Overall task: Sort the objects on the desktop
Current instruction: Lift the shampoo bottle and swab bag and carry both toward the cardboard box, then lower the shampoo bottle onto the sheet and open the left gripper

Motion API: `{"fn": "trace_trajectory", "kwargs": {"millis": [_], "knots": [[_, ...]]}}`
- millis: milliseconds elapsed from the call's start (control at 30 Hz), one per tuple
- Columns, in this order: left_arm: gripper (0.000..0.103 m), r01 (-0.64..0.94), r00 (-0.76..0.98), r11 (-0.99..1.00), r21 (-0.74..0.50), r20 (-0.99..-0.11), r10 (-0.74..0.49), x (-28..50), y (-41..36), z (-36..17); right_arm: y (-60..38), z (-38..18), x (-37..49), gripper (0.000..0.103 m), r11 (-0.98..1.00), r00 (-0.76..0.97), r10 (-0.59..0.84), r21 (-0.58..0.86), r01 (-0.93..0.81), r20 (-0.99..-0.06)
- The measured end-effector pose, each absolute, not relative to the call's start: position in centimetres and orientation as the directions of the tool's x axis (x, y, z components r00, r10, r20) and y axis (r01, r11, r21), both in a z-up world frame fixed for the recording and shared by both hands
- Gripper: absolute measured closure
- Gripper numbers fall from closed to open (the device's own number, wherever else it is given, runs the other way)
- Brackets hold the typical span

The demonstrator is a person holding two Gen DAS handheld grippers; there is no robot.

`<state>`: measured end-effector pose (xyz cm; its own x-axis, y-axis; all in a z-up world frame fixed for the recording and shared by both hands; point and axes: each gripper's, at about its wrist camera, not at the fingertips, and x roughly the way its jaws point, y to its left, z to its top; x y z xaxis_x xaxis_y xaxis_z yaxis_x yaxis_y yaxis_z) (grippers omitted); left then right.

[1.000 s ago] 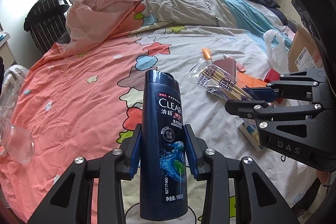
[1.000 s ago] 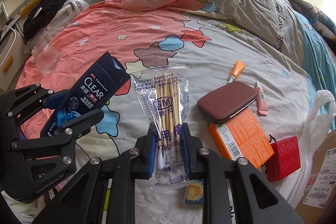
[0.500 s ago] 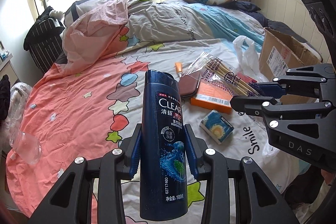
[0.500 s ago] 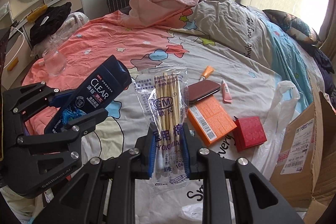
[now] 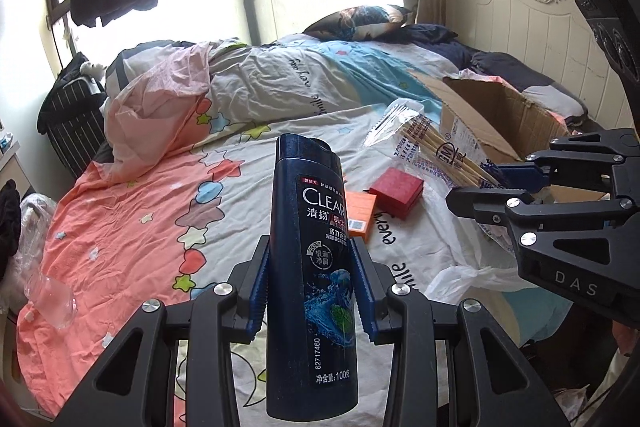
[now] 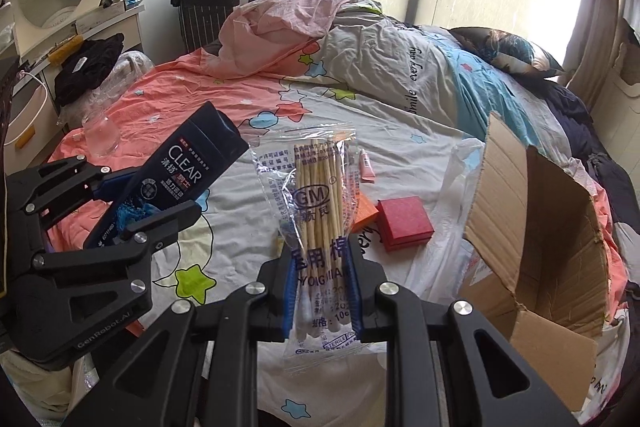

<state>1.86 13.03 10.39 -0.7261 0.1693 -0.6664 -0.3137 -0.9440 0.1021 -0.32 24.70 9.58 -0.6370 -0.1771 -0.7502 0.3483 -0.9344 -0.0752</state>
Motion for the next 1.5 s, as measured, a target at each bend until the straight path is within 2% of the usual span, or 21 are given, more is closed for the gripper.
{"fn": "trace_trajectory", "kwargs": {"millis": [333,733,900,1067,1167,1267,1333,1400,1500], "knots": [[0.065,-0.422,-0.703,-0.904,0.069,-0.655,0.278,1.2,19.5,11.6,31.7,11.4,0.7,0.083,-0.971,-0.681,-0.087,-0.091,0.222,-0.727],[0.065,-0.565,-0.676,-0.821,0.088,-0.62,0.398,1.1,28.3,13.9,39.5,11.2,0.7,0.083,-0.994,-0.693,-0.006,-0.068,0.08,-0.721],[0.066,-0.612,-0.655,-0.784,0.105,-0.623,0.428,0.7,31.7,14.1,41.9,10.6,-0.3,0.083,-0.997,-0.676,0.029,-0.069,0.033,-0.736],[0.066,-0.628,-0.619,-0.772,0.098,-0.664,0.419,-0.1,31.8,11.9,43.2,9.8,-1.3,0.083,-0.998,-0.667,0.037,-0.063,0.014,-0.744],[0.062,-0.617,-0.577,-0.786,0.047,-0.706,0.411,-0.6,29.6,9.8,43.2,9.5,-1.6,0.083,-0.998,-0.67,0.021,-0.05,0.024,-0.742],[0.056,-0.582,-0.574,-0.809,0.078,-0.744,0.341,-0.3,27.0,7.4,42.6,9.3,-1.7,0.083,-0.998,-0.671,-0.009,-0.033,0.05,-0.741],[0.044,-0.568,-0.557,-0.819,0.082,-0.771,0.31,0.2,25.1,5.8,41.7,9.2,-1.6,0.083,-0.997,-0.672,-0.025,-0.034,0.075,-0.74],[0.038,-0.556,-0.55,-0.827,0.084,-0.783,0.29,1.2,23.4,4.7,40.9,9.2,-1.5,0.083,-0.995,-0.675,-0.03,-0.043,0.091,-0.737],[0.024,-0.532,-0.554,-0.841,0.1,-0.792,0.257,2.7,21.5,3.5,39.8,9.1,-1.5,0.083,-0.992,-0.675,-0.049,-0.04,0.116,-0.736]]}}
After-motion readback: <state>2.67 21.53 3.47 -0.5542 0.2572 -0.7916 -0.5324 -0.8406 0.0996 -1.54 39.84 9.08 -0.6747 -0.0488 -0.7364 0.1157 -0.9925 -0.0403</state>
